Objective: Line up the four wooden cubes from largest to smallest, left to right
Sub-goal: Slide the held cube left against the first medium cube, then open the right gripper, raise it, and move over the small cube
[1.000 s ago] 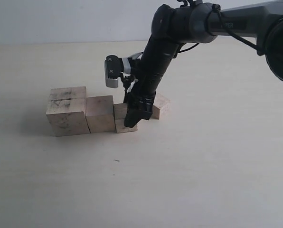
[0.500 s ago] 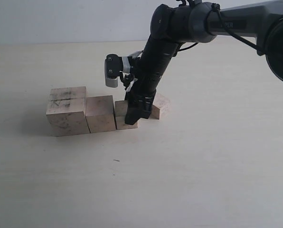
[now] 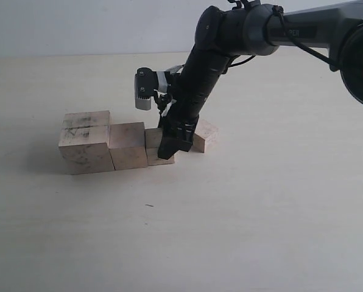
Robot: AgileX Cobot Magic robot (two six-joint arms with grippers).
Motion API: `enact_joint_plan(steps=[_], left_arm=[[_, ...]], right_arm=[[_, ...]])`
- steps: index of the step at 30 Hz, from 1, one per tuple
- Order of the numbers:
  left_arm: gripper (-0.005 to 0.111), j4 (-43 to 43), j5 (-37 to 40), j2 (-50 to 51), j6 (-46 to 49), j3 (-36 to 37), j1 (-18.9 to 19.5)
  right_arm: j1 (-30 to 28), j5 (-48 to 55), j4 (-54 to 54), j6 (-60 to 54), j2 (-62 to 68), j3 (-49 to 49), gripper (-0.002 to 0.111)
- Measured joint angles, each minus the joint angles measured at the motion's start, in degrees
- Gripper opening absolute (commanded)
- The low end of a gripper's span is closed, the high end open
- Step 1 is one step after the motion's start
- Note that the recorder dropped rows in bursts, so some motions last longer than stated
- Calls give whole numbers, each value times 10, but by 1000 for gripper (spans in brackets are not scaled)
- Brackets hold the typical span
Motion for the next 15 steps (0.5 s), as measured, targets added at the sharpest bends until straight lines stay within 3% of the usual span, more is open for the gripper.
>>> enact_joint_plan(steps=[5,8,15], left_arm=[[0,0,0,0,0,0,0],[0,0,0,0,0,0,0],[0,0,0,0,0,0,0]], right_arm=[[0,0,1,0,0,0,2],[0,0,1,0,0,0,13],[0,0,9,0,0,0,60]])
